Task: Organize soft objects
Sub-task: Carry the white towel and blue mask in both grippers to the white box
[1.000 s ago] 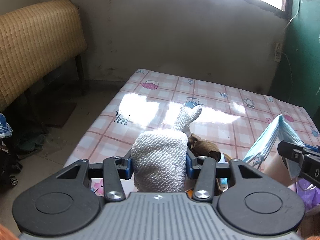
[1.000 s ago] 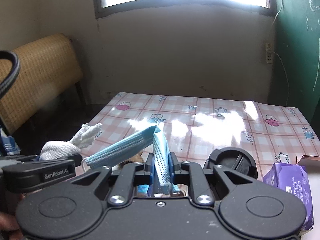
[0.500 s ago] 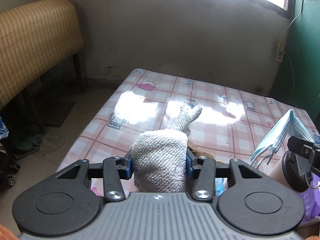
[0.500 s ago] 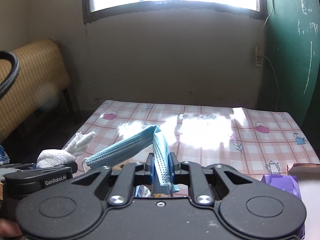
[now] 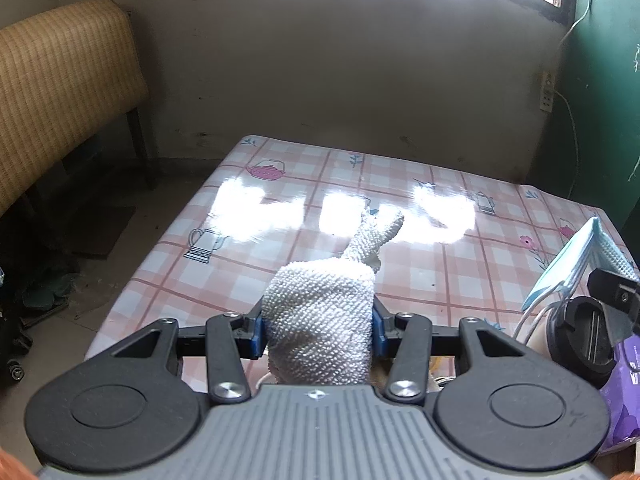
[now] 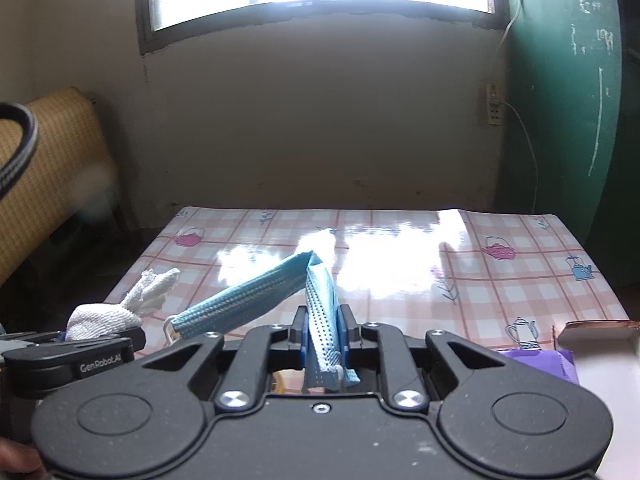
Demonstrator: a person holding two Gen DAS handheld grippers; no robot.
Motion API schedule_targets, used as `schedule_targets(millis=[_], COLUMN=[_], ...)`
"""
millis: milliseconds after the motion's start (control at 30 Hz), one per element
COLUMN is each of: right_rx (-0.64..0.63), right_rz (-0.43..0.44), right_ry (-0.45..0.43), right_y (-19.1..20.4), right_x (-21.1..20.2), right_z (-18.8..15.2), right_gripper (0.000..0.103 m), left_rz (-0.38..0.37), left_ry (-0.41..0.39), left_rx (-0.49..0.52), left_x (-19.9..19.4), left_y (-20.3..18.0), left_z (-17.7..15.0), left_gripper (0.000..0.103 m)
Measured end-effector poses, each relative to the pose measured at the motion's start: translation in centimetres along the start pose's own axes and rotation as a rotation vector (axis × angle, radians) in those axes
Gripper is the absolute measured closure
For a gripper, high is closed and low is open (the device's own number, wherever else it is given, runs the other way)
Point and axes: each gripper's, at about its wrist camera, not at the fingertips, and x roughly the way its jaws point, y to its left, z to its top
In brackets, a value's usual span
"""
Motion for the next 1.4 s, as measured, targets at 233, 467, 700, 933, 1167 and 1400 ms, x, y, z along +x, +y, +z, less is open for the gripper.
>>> schedule_targets(millis=[233, 467, 700, 933, 1167, 1400], right_rx=[0.019, 0.043, 0.069, 0.09, 0.113, 0.138], right_rz=[-0.033, -0.06, -0.083, -0.11, -0.133, -0.151], right_ry=[-0.005, -0.009, -0.016, -0.02, -0.023, -0.025], right_y=[-2.2, -4.3, -6.3, -8.4, -10.5, -12.3], right_x=[-0.2, -0.4, -0.7, -0.9, -1.2, -1.7], right_z=[0.0, 0.0, 0.1, 0.1, -0.1, -0.3], right_gripper=[0.085, 0.085, 0.085, 0.085, 0.085, 0.085], left_rz=[-0.023, -0.049, -0.07, -0.098, -0.117, -0.135], left_ry=[0.005, 0.004, 0.0, 0.002, 0.0, -0.001], left_rx=[0.03, 0.055, 0.084, 0.113, 0.146, 0.179], left_x=[0.3, 0.4, 0.2, 0.0, -0.1, -0.1], left_y=[-2.1, -3.9, -6.0, -8.2, -10.3, -12.2], left_z=[0.1, 0.2, 0.2, 0.0, 0.1, 0.0], left_gripper=[0.054, 0.054, 0.054, 0.054, 0.054, 0.054])
